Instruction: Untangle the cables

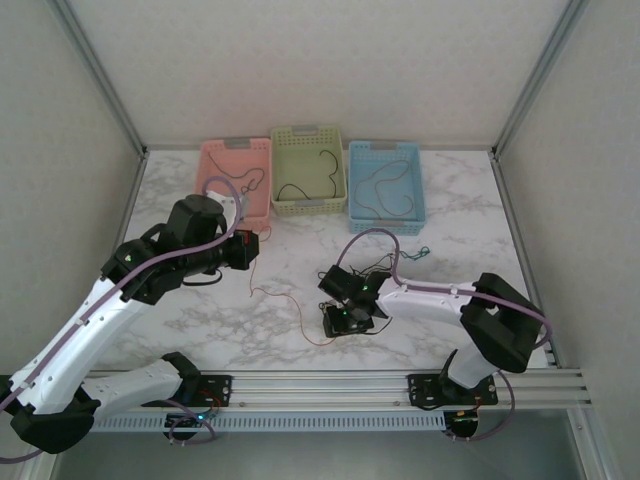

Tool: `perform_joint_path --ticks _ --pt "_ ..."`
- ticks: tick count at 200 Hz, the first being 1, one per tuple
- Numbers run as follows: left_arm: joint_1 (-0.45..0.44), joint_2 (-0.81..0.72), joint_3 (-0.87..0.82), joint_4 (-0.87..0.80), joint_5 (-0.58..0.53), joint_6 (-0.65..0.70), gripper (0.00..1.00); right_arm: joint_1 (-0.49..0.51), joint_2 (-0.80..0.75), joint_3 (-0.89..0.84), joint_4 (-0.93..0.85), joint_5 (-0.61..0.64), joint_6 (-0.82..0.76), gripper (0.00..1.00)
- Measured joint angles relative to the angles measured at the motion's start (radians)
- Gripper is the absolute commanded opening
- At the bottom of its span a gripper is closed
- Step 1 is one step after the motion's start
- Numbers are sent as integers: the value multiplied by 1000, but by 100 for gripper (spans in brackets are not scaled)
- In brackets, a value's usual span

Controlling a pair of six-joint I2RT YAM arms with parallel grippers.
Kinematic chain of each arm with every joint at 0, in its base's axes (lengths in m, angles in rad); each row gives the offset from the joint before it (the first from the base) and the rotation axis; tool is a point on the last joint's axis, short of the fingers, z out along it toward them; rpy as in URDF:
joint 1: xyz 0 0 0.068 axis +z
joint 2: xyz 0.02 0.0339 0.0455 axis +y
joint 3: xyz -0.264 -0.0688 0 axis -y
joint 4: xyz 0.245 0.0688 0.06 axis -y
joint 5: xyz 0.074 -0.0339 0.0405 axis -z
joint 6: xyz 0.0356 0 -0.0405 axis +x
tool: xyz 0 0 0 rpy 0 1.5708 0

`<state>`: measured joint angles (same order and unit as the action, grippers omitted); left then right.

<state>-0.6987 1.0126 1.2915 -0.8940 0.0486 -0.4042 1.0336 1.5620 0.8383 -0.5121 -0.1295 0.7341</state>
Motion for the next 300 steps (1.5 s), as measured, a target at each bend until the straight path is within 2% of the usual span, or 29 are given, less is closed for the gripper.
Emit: perform_joint_path --ticks 29,52,62,93,154,189,214,300 --pt "0 0 -3 2 0 0 0 4 34 15 6 5 8 27" --pt "0 0 -16 3 0 0 0 6 40 17 11 6 6 5" --pt "0 0 -22 5 0 0 0 6 40 17 14 7 8 0" --pt "0 0 -39 10 7 -4 0 6 -24 16 18 15 10 0" --pt "0 0 -88 50 35 -27 0 6 -454 45 66 13 -71 0" --pt "0 -19 -116 85 81 -45 0 8 -609 93 162 -2 -138 0" --pt "0 -39 -117 108 106 -53 0 8 -621 111 202 2 -174 0" --pt "0 -44 -157 184 203 -100 0 8 -472 104 333 -55 -198 0"
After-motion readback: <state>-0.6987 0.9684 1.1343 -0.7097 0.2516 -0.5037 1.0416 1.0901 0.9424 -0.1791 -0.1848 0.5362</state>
